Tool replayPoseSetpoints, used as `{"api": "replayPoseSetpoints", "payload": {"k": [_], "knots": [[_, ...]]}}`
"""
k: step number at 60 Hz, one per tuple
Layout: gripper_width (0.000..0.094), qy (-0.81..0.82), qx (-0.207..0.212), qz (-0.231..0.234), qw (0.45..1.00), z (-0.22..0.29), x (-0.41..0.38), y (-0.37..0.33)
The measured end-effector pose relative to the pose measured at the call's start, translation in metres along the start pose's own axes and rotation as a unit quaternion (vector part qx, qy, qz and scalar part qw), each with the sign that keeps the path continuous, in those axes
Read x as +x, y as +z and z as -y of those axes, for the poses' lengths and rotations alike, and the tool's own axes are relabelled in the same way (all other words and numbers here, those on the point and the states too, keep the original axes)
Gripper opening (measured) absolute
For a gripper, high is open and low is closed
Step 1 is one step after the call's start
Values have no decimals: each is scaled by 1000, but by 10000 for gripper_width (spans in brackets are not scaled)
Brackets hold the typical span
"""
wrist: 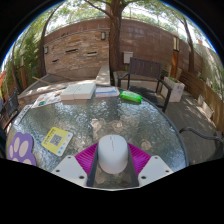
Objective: Arrange mouse
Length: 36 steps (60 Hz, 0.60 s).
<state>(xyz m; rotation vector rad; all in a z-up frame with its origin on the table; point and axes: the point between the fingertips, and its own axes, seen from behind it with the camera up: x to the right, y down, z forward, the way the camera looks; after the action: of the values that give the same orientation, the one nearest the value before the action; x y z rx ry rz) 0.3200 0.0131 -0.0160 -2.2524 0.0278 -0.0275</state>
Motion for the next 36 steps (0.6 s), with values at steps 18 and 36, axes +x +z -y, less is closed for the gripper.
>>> {"api": "replayPoseSetpoints", "payload": {"k": [18,36], "knots": [[340,-28,3,-19,999,5,2,-4],[348,38,147,-33,988,150,-50,-153]]}}
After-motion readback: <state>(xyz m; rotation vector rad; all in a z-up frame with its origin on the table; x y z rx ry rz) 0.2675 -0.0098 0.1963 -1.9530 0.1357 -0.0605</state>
